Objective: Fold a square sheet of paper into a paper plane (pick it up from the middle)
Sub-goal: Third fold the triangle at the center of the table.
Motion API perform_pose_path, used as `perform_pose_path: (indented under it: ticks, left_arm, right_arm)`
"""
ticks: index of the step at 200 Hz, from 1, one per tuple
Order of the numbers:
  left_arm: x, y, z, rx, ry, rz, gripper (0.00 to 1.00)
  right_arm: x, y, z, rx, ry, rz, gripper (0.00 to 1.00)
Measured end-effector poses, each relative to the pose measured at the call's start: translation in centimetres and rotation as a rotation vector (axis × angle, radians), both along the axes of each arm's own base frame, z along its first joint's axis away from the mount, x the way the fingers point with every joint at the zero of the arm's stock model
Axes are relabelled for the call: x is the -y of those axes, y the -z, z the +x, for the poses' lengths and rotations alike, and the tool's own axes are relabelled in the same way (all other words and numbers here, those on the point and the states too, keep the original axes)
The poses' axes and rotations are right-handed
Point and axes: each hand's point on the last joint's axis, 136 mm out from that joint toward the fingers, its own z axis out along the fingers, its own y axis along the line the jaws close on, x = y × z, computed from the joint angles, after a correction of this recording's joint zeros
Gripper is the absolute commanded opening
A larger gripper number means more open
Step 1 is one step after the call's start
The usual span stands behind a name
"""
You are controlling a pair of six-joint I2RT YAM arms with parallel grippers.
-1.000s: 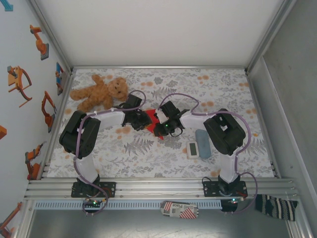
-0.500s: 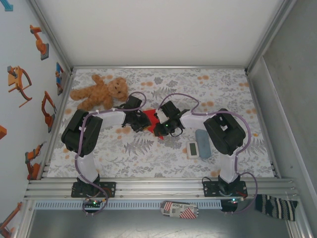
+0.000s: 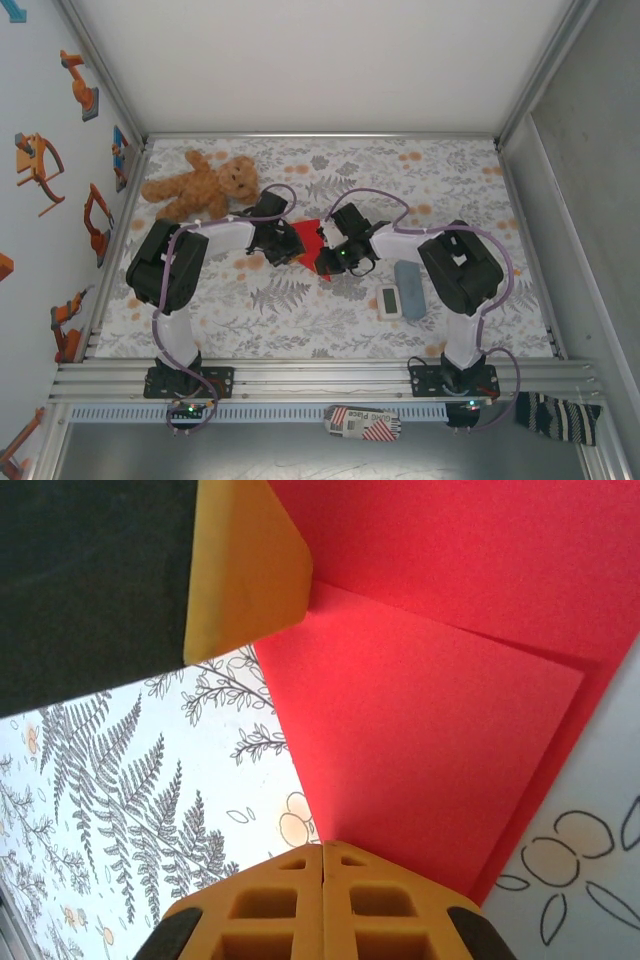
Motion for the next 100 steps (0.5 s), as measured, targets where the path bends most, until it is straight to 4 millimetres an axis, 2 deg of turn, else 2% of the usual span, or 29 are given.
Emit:
perform_pose_path:
  ticks: [100]
  left_arm:
    - [-0.08, 0.12, 0.02, -0.018, 0.017, 0.024, 0.16]
  right_arm:
    - [0.99, 0.7, -0.92, -0.006, -0.027, -0.015, 0.0]
